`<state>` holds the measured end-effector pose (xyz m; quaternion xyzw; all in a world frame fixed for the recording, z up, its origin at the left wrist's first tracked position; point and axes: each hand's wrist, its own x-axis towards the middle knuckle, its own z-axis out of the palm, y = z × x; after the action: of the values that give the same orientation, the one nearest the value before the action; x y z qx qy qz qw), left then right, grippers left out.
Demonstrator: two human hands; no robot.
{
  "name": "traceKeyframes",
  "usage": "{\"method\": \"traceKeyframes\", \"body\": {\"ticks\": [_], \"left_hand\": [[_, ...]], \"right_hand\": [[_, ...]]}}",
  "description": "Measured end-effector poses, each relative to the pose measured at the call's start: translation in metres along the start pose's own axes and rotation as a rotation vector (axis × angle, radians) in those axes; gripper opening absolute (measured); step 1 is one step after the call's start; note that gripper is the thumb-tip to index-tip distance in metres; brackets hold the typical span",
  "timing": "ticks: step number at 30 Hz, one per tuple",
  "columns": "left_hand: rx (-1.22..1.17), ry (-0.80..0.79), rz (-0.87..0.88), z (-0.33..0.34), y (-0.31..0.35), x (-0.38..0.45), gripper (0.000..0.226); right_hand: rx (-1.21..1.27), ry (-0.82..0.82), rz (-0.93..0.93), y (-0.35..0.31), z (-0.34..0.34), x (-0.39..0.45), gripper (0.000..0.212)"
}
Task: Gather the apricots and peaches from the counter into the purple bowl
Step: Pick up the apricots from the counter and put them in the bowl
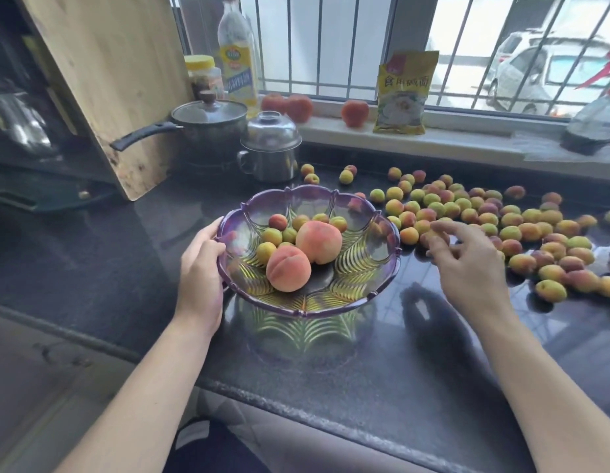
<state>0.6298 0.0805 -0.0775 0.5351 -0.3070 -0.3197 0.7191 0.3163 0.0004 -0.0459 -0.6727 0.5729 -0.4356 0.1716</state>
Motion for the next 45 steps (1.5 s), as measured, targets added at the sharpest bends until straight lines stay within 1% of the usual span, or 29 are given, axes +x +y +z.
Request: {"method": "traceKeyframes", "body": {"ticks": [2,3,6,8,9,11,13,15,17,19,21,23,26,30,32,35,37,39,40,41,44,45], "left_hand": [[-0.01,-0.002,-0.003,0.0,0.0,0.001,0.044],[-0.011,0.0,-0.007,0.0,-0.001,0.001,0.044],[-0.014,0.003,-0.009,0.0,0.0,0.0,0.044],[-0.023,0.004,-0.005,0.001,0.001,0.0,0.043],[-0.025,0.007,-0.005,0.001,0.001,0.0,0.042],[-0.021,0.012,-0.009,0.001,0.0,0.001,0.039],[-0.019,0.007,-0.016,0.0,0.001,0.0,0.043],[-0.015,0.004,-0.012,-0.001,0.001,0.0,0.042],[-0.013,-0.008,-0.005,0.0,0.002,-0.001,0.038],[-0.016,-0.018,-0.009,0.001,0.003,-0.001,0.04],[-0.019,-0.021,-0.015,0.001,0.003,-0.001,0.043],[-0.013,-0.021,-0.019,0.001,0.003,-0.001,0.043],[0.0,-0.026,-0.019,0.0,0.004,-0.002,0.042],[0.017,-0.034,-0.01,0.001,0.005,-0.003,0.041],[0.031,-0.035,-0.011,0.0,0.004,-0.003,0.041],[0.058,-0.036,-0.011,-0.003,0.001,-0.001,0.042],[0.069,-0.045,-0.008,-0.003,-0.001,-0.001,0.041],[0.087,-0.079,-0.007,-0.003,-0.002,0.0,0.043],[0.1,-0.103,-0.01,-0.004,-0.004,0.0,0.046],[0.119,-0.128,-0.013,-0.004,-0.005,0.001,0.052],[0.214,-0.179,-0.018,-0.004,-0.007,0.002,0.08],[0.247,-0.193,-0.018,-0.002,-0.007,0.002,0.084]], "right_hand": [[0.072,-0.052,0.043,-0.01,-0.009,0.009,0.034],[0.099,-0.096,0.034,-0.019,-0.013,0.013,0.035],[0.102,-0.263,-0.071,-0.055,-0.019,0.022,0.03],[-0.063,-0.388,-0.182,-0.075,-0.01,0.03,0.03],[-0.196,-0.459,-0.24,-0.082,-0.001,0.036,0.029],[-0.554,-0.559,-0.397,-0.09,0.02,0.046,0.02],[-0.856,-0.577,-0.551,-0.088,0.039,0.052,0.016],[-0.994,-0.567,-0.601,-0.082,0.049,0.057,0.015],[-1.052,-0.507,-0.639,-0.078,0.052,0.06,0.016],[-1.086,-0.448,-0.674,-0.077,0.052,0.061,0.013],[-1.108,-0.442,-0.677,-0.077,0.05,0.061,0.008],[-1.125,-0.458,-0.67,-0.078,0.051,0.059,0.008],[-1.13,-0.493,-0.663,-0.079,0.058,0.057,0.008],[-1.127,-0.489,-0.667,-0.079,0.064,0.056,0.005],[-1.121,-0.494,-0.657,-0.079,0.063,0.055,0.007],[-1.039,-0.457,-0.641,-0.077,0.053,0.053,0.009],[-0.82,-0.348,-0.619,-0.069,0.036,0.049,0.009],[-0.527,-0.155,-0.571,-0.056,0.012,0.036,0.014],[-0.423,-0.064,-0.524,-0.046,0.001,0.029,0.014],[-0.364,0.001,-0.463,-0.035,-0.009,0.021,0.015],[-0.312,0.104,-0.238,0.001,-0.027,-0.003,0.018],[-0.304,0.147,-0.18,0.011,-0.031,-0.01,0.018]]}}
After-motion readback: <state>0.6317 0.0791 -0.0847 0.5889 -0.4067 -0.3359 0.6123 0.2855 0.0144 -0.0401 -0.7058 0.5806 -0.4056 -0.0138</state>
